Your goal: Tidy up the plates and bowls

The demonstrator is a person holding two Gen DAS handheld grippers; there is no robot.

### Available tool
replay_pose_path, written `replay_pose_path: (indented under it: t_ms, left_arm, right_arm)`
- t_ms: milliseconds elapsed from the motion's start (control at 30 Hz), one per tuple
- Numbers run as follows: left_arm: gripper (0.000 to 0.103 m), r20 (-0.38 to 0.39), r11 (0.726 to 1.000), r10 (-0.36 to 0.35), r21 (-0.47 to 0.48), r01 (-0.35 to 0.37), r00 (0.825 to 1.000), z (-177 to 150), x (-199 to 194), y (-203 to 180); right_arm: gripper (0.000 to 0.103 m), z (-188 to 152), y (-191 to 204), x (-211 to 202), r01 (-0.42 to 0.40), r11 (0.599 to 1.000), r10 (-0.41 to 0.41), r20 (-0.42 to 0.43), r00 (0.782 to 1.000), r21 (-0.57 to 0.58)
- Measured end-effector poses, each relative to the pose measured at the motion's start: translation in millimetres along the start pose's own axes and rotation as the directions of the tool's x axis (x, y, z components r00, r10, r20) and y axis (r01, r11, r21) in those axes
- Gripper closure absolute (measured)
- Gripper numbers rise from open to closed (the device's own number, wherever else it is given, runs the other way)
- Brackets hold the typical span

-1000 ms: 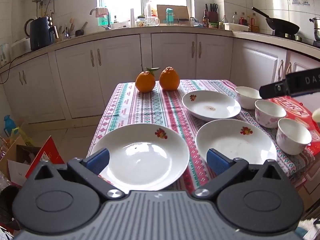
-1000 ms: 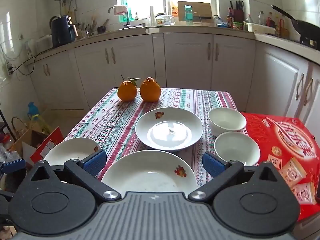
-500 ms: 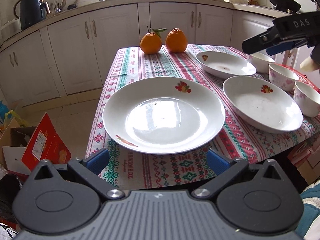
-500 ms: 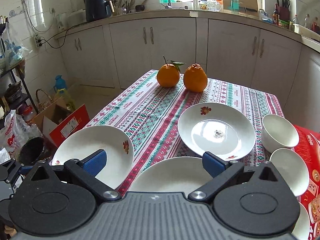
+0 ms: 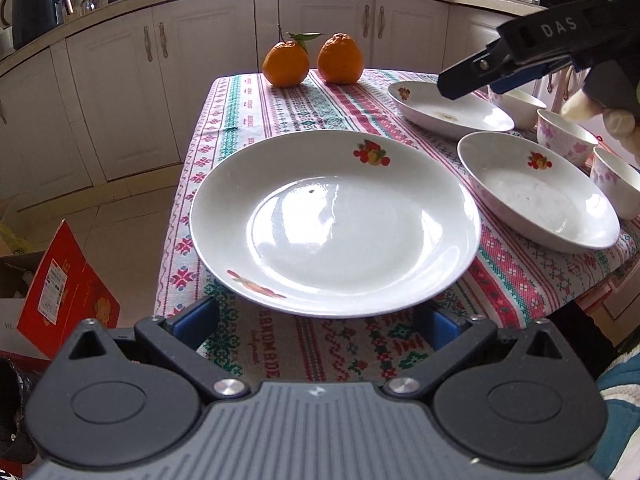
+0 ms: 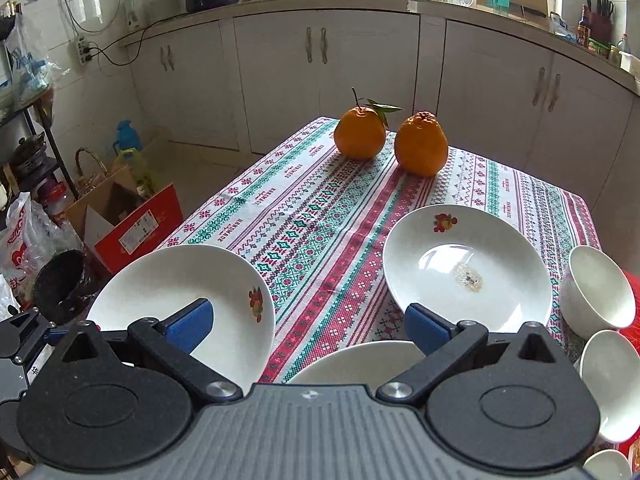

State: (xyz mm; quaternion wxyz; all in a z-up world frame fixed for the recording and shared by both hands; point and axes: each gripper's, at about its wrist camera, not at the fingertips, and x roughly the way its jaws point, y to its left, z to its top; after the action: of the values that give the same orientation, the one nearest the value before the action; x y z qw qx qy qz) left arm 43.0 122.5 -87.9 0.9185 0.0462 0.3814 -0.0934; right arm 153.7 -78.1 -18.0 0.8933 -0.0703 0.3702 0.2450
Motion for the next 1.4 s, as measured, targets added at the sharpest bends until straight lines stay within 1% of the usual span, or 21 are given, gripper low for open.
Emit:
replay_pose_path:
  t_ms: [100,267,333,533,767,900,967,1167,1400]
  left_arm:
    - [0.000,0.012,1.000,-0.012,0.024,0.011,1.000,-0.5,-0.1,3.9]
    - [0.000,0.004,0.999,-0.023,0.035,0.023,1.000,3.3,2.8,6.1]
    - [0.000,0.016,0.999,-0.040,0.033,0.040,0.999,2.0,3.9,6.6]
    - [0.000,0.067,0.998,-0.052,0.028,0.050,0.996,-5.5,2.4,6.7]
    - [0.000,0.088,0.998,-0.057,0.031,0.054,0.994,-9.2,1.2,6.4]
    - [0.000,0.104,0.998,-0.056,0.021,0.054,0.993,-12.3,0.1,5.7]
    - [0.000,0.112,0.998,-0.057,0.018,0.055,0.992,-14.4,-0.8,6.0]
    - [0.000,0.127,0.998,-0.067,0.024,0.064,0.990,-16.7,-1.7,7.7]
    - [0.000,0.126,0.997,-0.070,0.029,0.066,0.990,-16.4,-1.8,7.5]
  right_arm:
    - [0.000,4.6,3.0,10.2,-0.013,1.000,0.013,-0.012,1.000,-0.011]
    - [0.000,11.2,7.5,24.9,-0.037,0.999,0.036,-0.030,0.999,-0.022]
    - [0.000,13.8,9.3,30.9,-0.048,0.998,0.047,-0.039,0.998,-0.027]
    - [0.000,15.1,14.0,44.6,-0.076,0.996,0.073,-0.066,0.995,-0.042]
    - [0.000,16.4,20.2,60.7,-0.139,0.985,0.127,-0.111,0.986,-0.102]
    - [0.000,20.2,24.3,73.2,-0.190,0.971,0.170,-0.143,0.975,-0.144]
    - [0.000,23.0,26.4,79.4,-0.227,0.961,0.201,-0.166,0.965,-0.158]
    - [0.000,28.5,34.9,97.3,-0.288,0.934,0.244,-0.214,0.946,-0.211]
    - [0.000,26.9,36.1,112.3,-0.349,0.917,0.294,-0.262,0.919,-0.196]
